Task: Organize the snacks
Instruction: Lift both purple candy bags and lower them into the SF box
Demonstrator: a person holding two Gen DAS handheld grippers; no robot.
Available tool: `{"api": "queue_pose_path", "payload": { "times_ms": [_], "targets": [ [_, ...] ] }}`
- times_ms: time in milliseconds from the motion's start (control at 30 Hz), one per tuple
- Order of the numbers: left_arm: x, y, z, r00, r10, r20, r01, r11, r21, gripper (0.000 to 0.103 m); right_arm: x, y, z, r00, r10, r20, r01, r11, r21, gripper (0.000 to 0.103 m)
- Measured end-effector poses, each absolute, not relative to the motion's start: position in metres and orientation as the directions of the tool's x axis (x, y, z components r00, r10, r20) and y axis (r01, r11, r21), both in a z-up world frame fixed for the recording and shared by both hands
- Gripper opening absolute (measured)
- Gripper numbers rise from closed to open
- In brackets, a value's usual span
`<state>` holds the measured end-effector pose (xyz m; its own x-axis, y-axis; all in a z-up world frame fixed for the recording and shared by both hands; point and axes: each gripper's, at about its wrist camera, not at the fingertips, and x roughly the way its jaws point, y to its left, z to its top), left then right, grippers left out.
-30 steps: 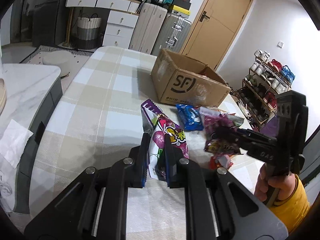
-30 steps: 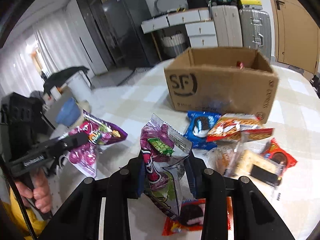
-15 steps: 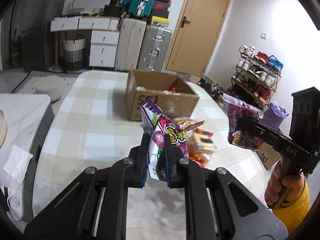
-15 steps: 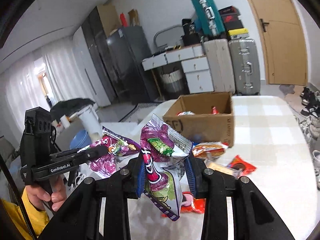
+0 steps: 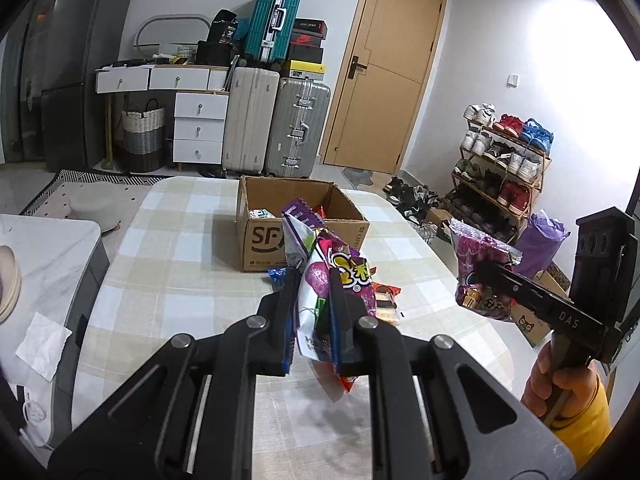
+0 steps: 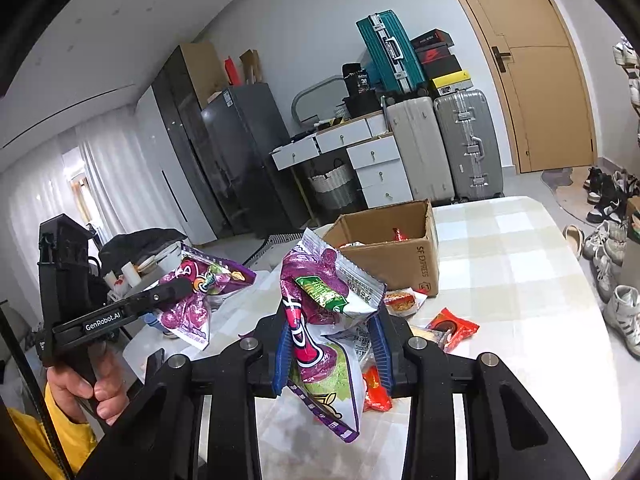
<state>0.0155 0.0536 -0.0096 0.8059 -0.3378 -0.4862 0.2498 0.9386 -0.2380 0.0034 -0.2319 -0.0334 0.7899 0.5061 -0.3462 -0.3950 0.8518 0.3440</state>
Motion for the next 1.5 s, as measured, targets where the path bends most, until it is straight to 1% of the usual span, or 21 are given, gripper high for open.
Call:
{"api": "queue_pose_path", "payload": {
  "times_ms": [200,333,567,667,800,967,1133,1267,1367,1500],
  "targets": [
    [0.017,0.051,-0.006,0.817,-0.330,-0.472,0.232,0.939,-0.254,0.010,0.008,-0.231,-0.033,0.789,0.512,-0.340,-0.407,0.849,0.336,0.034],
    [0.030,0.048,-0.007,0.812,-0.332,-0.479,0.237,0.939,-0.249,0.010,0.018,-0.228,-0.033,0.782,0.518,-0.346,-0.410,0.846,0.340,0.034],
    [0.067,0.054,-0.002,0.822,-0.336,-0.459,0.231,0.935,-0.269,0.010,0.039,-0.218,-0.013,0.788,0.517,-0.335,-0.439,0.852,0.283,0.034],
    [0.082,0.052,0.005,0.829,-0.328,-0.453,0.234,0.939,-0.251,0.010,0.048,-0.213,-0.001,0.792,0.518,-0.324,-0.450,0.853,0.266,0.034],
    [0.106,0.046,0.021,0.841,-0.318,-0.438,0.246,0.945,-0.214,0.010,0.073,-0.203,0.017,0.780,0.531,-0.331,-0.463,0.846,0.266,0.034],
    [0.148,0.041,0.041,0.838,-0.320,-0.443,0.254,0.946,-0.203,0.010,0.104,-0.192,0.042,0.771,0.540,-0.336,-0.481,0.841,0.248,0.034],
    [0.194,0.037,0.055,0.829,-0.326,-0.455,0.256,0.944,-0.209,0.010,0.135,-0.176,0.063,0.784,0.513,-0.350,-0.475,0.858,0.193,0.034],
    [0.235,0.032,0.062,0.822,-0.319,-0.472,0.248,0.946,-0.207,0.010,0.168,-0.168,0.074,0.779,0.507,-0.368,-0.468,0.862,0.197,0.034],
    [0.266,0.026,0.062,0.808,-0.316,-0.497,0.246,0.948,-0.202,0.010,0.195,-0.163,0.078,0.786,0.486,-0.381,-0.451,0.873,0.184,0.034],
    [0.314,0.018,0.055,0.786,-0.307,-0.537,0.235,0.951,-0.200,0.010,0.235,-0.156,0.069,0.778,0.459,-0.428,-0.427,0.887,0.175,0.034]
  ]
}}
